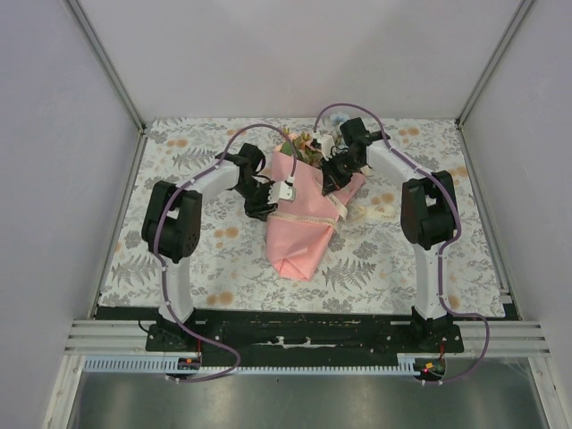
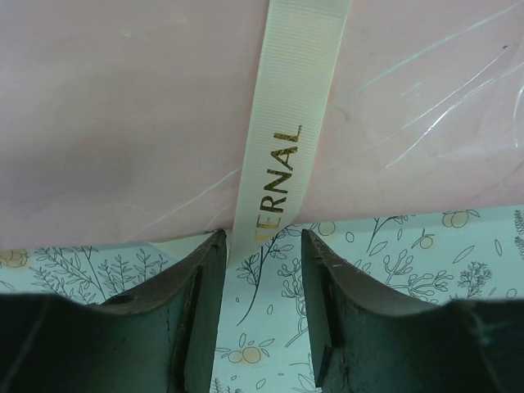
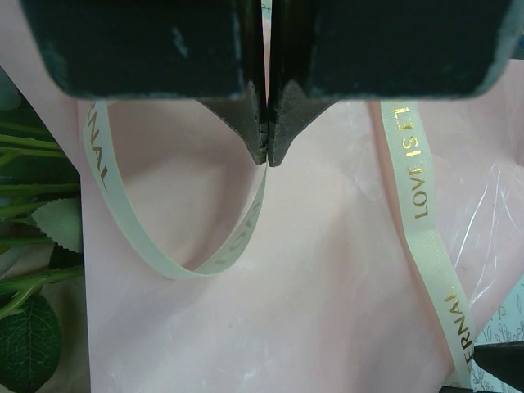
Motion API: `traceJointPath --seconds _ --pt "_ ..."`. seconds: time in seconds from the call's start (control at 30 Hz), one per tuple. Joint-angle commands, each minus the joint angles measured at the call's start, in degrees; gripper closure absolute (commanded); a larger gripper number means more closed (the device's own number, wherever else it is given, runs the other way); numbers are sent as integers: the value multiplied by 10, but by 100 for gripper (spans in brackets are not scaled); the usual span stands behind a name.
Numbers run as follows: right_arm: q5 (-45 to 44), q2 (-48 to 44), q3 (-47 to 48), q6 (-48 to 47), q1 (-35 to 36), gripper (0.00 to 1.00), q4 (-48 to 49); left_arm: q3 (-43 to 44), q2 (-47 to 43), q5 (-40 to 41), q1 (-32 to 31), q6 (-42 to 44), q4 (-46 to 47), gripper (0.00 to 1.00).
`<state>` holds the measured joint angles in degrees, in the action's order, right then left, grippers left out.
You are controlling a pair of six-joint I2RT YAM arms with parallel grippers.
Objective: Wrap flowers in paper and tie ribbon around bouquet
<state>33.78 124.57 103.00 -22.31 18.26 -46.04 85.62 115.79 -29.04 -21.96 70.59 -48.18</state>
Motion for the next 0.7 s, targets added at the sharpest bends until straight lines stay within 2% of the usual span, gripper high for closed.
traceJointPath --seconds 0.0,0.07,0.1,0.17,0.27,0.47,0.67 --pt "-6 1 0 -7 5 100 -4 12 21 -17 -2 72 -9 53" --pt "-6 1 -1 -6 4 100 -3 9 26 -17 -2 68 5 59" --pt "-7 2 -1 -5 5 100 -3 9 27 -15 -3 62 12 65" --pt "-8 1 -3 -5 5 100 -3 3 22 -9 -1 48 22 82" --pt "-8 4 -3 -6 7 100 -3 -2 -8 -13 4 31 24 96" --pt "-8 8 -3 -8 11 100 -1 -5 -88 -29 5 57 -20 98" --pt "-5 10 -1 -8 20 100 -1 66 -101 -51 2 54 -81 98"
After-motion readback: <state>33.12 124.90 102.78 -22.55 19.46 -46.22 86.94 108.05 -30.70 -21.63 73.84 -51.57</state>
